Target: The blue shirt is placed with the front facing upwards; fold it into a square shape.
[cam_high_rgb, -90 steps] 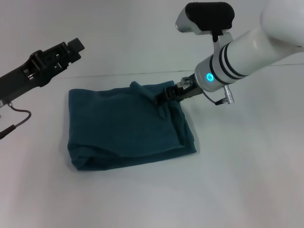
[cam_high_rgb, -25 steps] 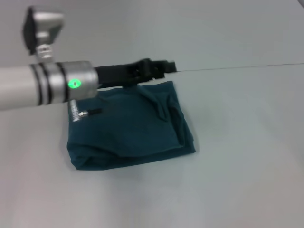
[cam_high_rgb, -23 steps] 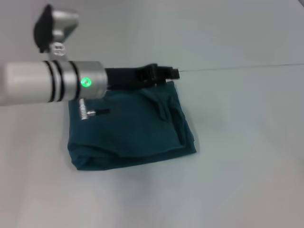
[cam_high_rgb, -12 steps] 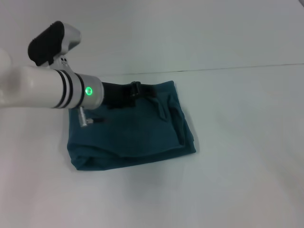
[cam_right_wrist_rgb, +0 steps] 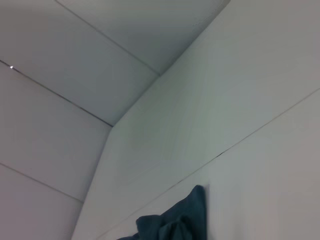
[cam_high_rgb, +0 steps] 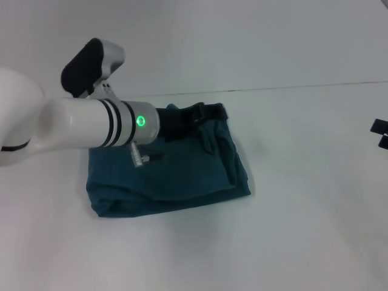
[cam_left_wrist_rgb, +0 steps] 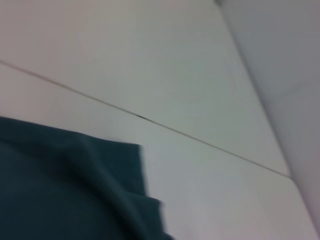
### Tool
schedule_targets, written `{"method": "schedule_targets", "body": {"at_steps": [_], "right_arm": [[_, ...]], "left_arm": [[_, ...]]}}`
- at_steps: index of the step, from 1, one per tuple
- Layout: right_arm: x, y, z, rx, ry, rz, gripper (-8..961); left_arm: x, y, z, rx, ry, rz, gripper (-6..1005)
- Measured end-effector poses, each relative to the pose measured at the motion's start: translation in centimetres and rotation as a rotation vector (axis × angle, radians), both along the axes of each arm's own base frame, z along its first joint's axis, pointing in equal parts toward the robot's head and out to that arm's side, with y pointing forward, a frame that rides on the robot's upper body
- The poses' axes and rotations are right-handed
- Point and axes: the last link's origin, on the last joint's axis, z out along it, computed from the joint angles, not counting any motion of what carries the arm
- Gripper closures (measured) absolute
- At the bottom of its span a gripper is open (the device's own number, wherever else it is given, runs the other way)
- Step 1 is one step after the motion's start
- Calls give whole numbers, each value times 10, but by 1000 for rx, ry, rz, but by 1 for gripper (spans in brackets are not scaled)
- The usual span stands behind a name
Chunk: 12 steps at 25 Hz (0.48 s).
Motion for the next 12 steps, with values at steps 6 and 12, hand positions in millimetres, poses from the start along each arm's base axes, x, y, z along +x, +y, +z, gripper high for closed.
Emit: {"method": "schedule_targets", "body": {"at_steps": [6,12], "right_arm": [[-10,11,-9,-18,10,25,198],[-25,23,-21,-42,21,58,199]], "left_arm": [[-17,6,0,78,29,65,164],[-23,4,-3,79,38,80,165]]}}
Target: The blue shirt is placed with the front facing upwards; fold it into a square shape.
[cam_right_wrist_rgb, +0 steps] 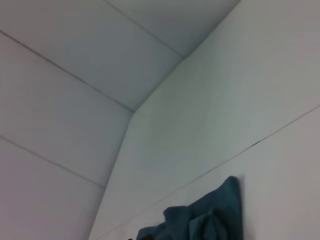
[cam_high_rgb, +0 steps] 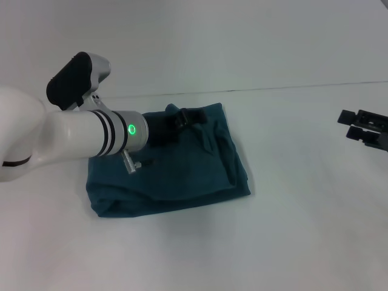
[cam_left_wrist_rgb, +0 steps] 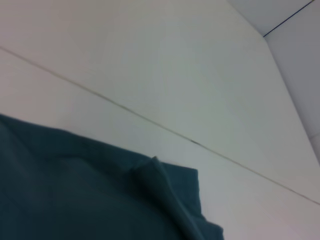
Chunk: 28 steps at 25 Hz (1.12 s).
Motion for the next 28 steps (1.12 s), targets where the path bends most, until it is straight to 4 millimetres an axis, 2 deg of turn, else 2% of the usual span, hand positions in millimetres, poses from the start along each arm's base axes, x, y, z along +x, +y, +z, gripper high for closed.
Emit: {"method": "schedule_targets", "body": {"at_steps": [5,12,23,26,28], "right_arm": [[-5,3,-7,-22,7,6,199],[-7,3,-14,-34,9,6,199],[-19,12,-21,-56,9,35,199],[-20,13,-23,-64,-1,44,199],[-21,13,-25,-74,-28,67,199]], "left_arm": [[0,-3,-3,-16,3,-8,163],[13,-6,-6,-37,-44,-78,163],[10,-16,-9,-89,-68,-117,164],[8,-21,3,-87,-69,-215,164],[1,-25,23,-59,-77,-291,167]]}}
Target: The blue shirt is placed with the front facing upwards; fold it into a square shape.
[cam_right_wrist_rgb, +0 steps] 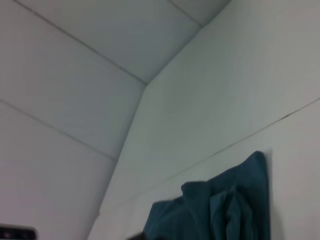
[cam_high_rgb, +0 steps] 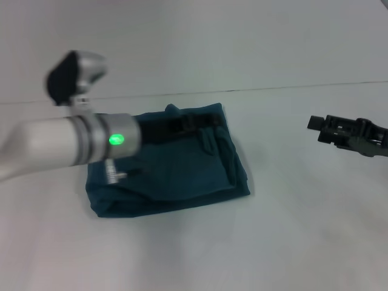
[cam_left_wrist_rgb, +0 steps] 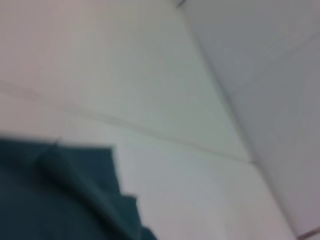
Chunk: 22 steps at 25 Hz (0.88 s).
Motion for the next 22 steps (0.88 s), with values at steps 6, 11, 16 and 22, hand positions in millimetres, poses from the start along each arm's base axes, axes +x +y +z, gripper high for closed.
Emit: {"method": "schedule_targets", "body": {"at_steps": [6,11,16,22], "right_arm": [[-10,3,-12,-39,-95,115,200],[-23,4,-28,-51,-124,207,200],[-35,11,-34,-66,-101,212,200],[-45,13,-41,-72,-81,233,200]], "left_arm": [[-45,-38,71,101,-133,-151,170],[-69,-83,83,9,-180,-244,170],[-84,-88,79,-7,-261,-100,171],[-87,-90,82,24,-285,-108,171]]}}
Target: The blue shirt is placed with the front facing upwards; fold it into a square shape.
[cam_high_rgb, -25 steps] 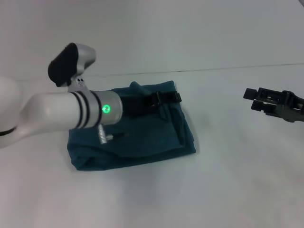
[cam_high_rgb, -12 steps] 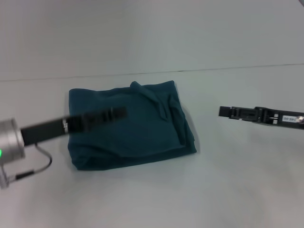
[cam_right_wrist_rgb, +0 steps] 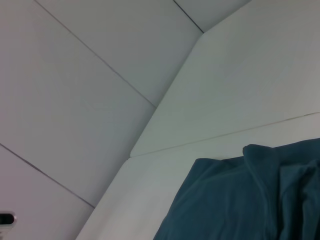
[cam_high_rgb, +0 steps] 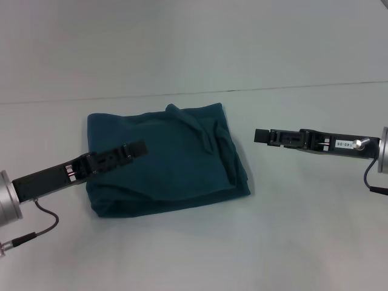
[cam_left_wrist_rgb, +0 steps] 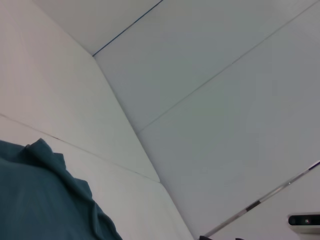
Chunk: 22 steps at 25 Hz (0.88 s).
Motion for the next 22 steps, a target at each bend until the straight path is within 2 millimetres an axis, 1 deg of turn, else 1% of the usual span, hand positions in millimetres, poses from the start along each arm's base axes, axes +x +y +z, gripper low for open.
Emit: {"method": "schedule_targets", "body": {"at_steps": [8,16,19,22], "right_arm": [[0,0,-1,3,-2,1,200],[6,-2,4,10,3,-19,200],[8,-3,5,13,3,-23,200],[8,-3,5,16,1,-24,200]], "left_arm": [[2,-3,-1,-11,-14,-14,172],[2,-2,0,3,-20,-13,173],[0,0,3,17,-21,5,173],[-5,4,6,26,-34,65,174]]}}
